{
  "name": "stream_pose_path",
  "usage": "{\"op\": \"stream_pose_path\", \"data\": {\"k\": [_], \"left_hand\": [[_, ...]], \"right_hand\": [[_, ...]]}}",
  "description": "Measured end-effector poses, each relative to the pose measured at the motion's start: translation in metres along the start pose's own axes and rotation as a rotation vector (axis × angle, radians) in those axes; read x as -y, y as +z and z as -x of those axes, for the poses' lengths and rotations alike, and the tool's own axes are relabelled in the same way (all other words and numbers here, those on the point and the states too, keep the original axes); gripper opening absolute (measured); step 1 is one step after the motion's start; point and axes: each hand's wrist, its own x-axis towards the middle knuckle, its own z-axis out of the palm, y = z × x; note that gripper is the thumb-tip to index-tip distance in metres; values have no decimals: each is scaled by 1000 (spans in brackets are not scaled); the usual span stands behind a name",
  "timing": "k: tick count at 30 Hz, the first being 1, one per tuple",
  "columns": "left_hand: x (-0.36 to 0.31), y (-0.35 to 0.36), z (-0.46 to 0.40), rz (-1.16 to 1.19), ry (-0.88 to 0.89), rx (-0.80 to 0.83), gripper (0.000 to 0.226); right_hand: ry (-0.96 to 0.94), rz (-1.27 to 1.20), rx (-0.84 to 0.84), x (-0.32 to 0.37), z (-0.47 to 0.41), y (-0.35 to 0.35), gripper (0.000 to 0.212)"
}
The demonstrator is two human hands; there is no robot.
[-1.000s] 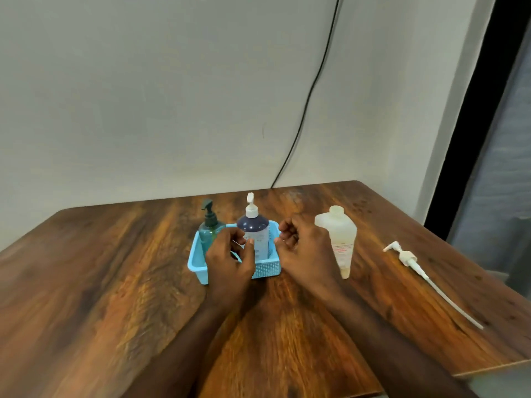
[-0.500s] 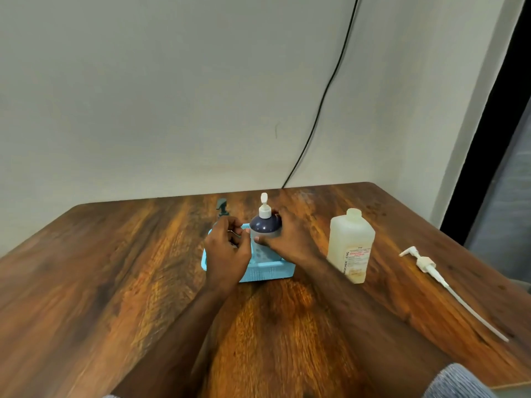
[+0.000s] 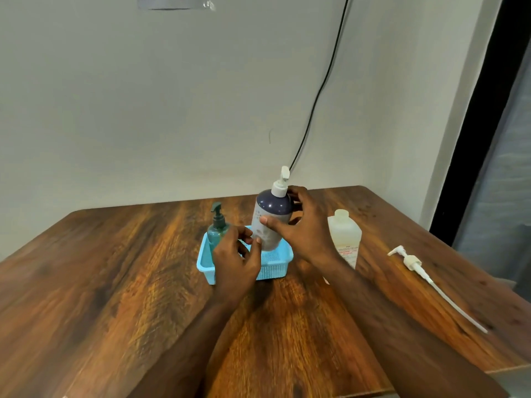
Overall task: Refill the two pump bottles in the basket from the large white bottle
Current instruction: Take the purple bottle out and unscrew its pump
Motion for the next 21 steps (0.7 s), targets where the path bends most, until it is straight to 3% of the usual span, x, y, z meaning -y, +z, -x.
{"op": "stream_pose_path", "data": {"k": [6, 15, 21], "left_hand": [[-6, -11, 17, 21, 26, 55, 29], [-5, -31, 45, 22, 113, 249, 51], [7, -27, 28, -50, 135, 358, 89]], "right_hand": [[1, -25, -11, 4, 23, -15, 66], [78, -56, 148, -21, 81, -7, 72], [113, -21, 155, -36, 74, -7, 73]]}}
